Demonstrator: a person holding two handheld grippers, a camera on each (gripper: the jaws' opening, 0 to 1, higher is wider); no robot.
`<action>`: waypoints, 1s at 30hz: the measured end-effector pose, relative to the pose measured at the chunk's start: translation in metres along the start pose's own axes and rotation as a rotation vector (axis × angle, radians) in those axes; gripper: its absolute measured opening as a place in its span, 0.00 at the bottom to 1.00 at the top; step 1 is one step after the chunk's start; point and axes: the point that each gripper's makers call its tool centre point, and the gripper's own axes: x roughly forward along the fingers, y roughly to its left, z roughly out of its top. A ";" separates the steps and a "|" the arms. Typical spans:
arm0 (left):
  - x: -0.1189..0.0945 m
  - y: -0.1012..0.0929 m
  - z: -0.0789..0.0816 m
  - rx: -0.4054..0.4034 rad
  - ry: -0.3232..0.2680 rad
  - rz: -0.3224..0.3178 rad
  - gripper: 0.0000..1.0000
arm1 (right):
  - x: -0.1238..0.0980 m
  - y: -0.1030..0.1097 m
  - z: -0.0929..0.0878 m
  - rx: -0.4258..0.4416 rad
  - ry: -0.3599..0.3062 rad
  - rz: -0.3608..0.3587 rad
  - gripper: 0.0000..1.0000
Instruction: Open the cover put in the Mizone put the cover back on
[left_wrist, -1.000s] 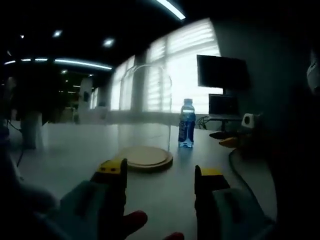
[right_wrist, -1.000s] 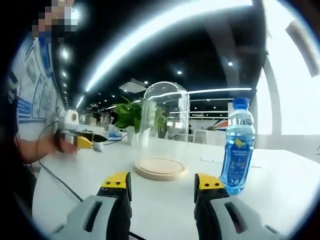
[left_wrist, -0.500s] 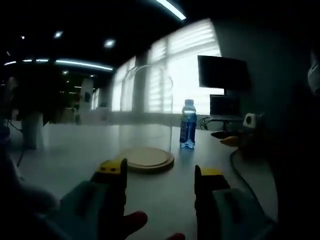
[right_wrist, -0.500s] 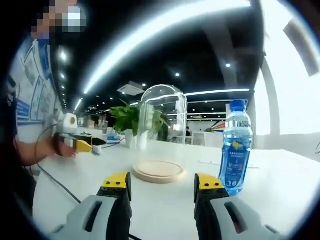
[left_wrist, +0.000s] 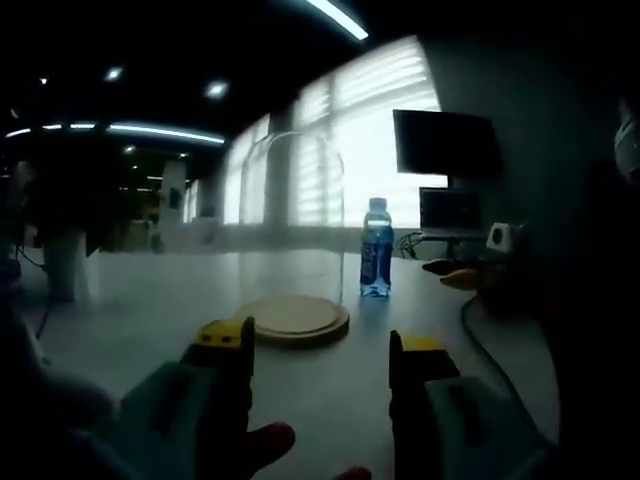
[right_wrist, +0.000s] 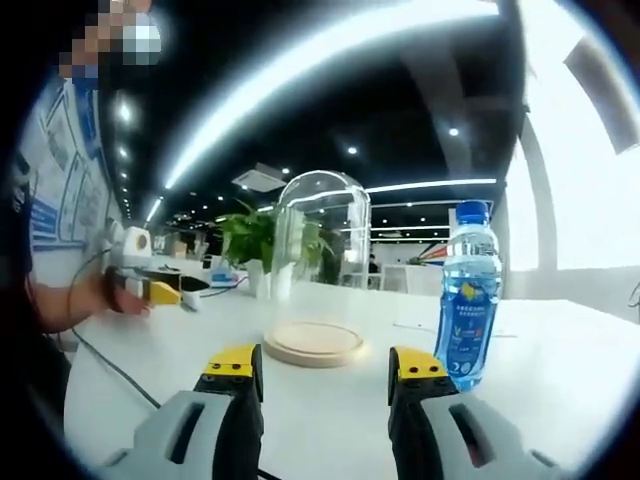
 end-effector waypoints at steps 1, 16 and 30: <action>0.000 0.000 0.000 0.001 -0.002 0.000 0.46 | 0.000 0.000 0.000 -0.001 0.000 0.001 0.43; 0.002 -0.003 -0.002 0.002 0.013 -0.005 0.46 | 0.002 -0.009 -0.005 -0.001 0.011 0.005 0.43; 0.003 0.002 -0.004 -0.003 0.004 -0.030 0.38 | 0.002 0.003 -0.003 -0.001 0.012 0.017 0.43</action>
